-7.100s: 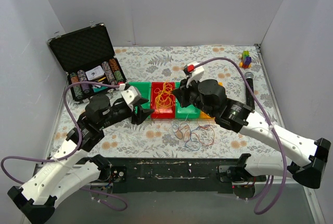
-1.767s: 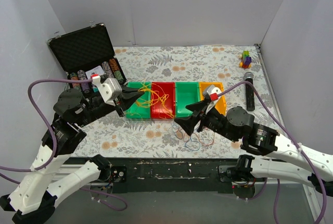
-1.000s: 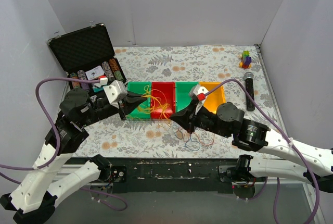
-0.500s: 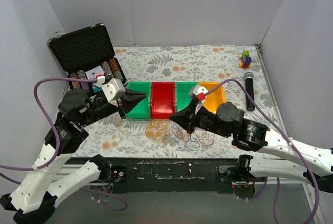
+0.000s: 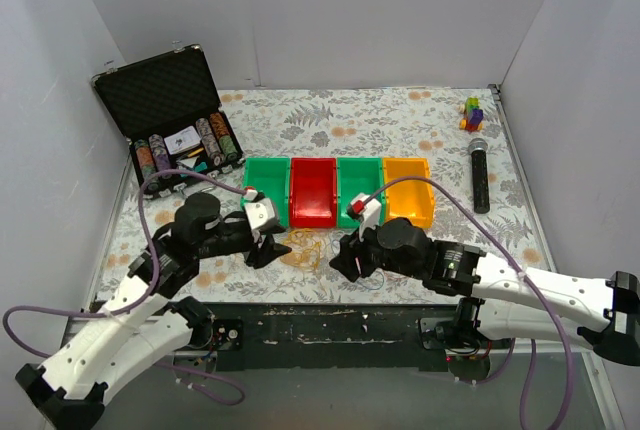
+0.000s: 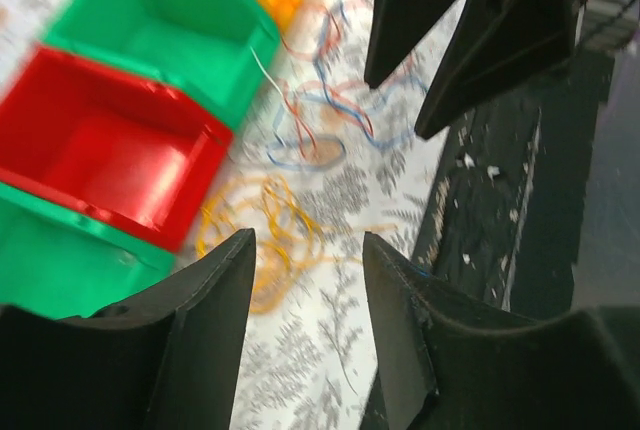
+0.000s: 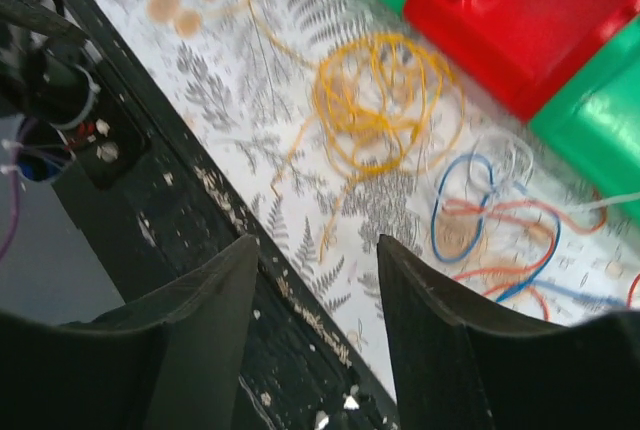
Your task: Untangle the cables
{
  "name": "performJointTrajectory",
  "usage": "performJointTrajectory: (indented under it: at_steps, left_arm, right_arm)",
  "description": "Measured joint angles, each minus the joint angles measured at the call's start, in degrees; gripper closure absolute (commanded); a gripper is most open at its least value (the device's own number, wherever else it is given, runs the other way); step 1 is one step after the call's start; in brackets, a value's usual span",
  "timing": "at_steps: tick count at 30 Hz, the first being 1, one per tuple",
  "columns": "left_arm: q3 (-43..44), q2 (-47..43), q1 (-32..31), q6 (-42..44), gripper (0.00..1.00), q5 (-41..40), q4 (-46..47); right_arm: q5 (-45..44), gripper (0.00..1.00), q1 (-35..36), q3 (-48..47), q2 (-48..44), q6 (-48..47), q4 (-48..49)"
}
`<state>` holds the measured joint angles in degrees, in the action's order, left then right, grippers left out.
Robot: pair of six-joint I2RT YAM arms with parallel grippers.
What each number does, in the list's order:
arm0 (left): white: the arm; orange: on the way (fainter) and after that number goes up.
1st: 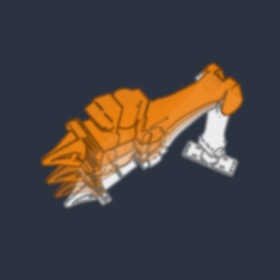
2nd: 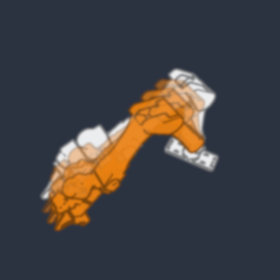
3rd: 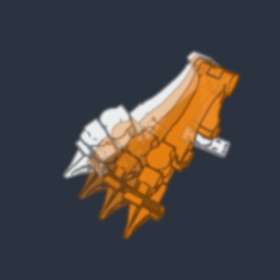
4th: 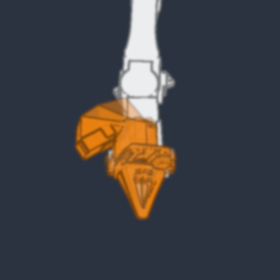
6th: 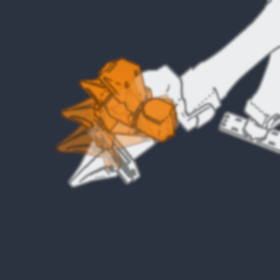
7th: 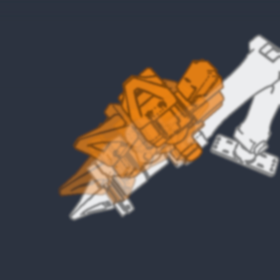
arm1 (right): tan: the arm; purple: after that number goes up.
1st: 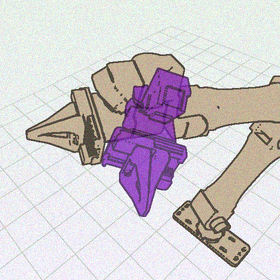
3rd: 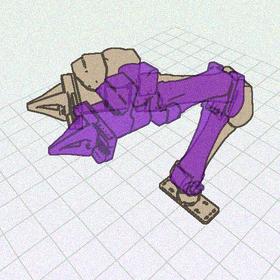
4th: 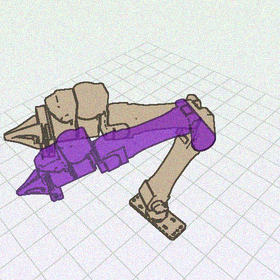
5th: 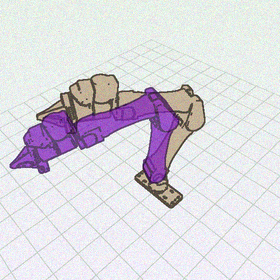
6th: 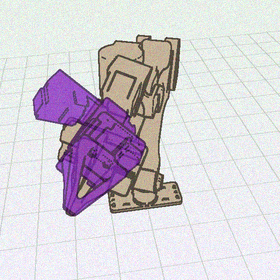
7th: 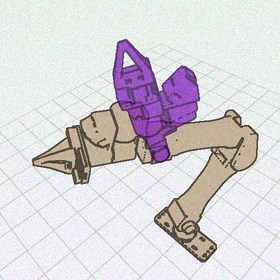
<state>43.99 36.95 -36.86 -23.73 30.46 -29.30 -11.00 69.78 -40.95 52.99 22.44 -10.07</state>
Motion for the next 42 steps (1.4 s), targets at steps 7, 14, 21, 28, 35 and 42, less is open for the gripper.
performJointTrajectory:
  at_steps: [7, 14, 21, 28, 35, 42]
  left_arm:
    - [-5.35, 6.56, 0.00, -0.11, 0.29, 4.59, -1.29]
    - [-4.92, 18.78, -1.27, 0.85, 0.13, 8.44, 0.50]
    - [-5.64, 22.40, -2.38, 19.04, 0.11, 7.56, -2.67]
    - [-20.09, 7.58, -2.54, 49.16, 0.16, 6.88, 2.67]
    - [-29.33, 8.74, -2.64, 67.10, 0.31, 9.90, 13.68]
    - [-30.58, 10.78, -2.64, 75.56, 0.37, 14.29, 22.95]
  right_arm:
    - [0.74, 0.33, 1.38, 10.10, -1.11, 6.12, 1.09]
    - [-0.46, 0.33, 2.58, 10.91, -1.36, 8.46, 2.95]
    - [-3.13, 0.33, 2.78, 10.91, -5.07, 8.90, 2.80]
    - [-5.77, 0.37, 2.78, 10.91, -7.63, 8.87, 2.75]
    - [-6.73, 0.38, 2.78, 11.21, -7.04, 8.87, 2.75]
    - [-6.64, 0.39, 2.43, 12.46, -7.26, 8.87, 3.06]
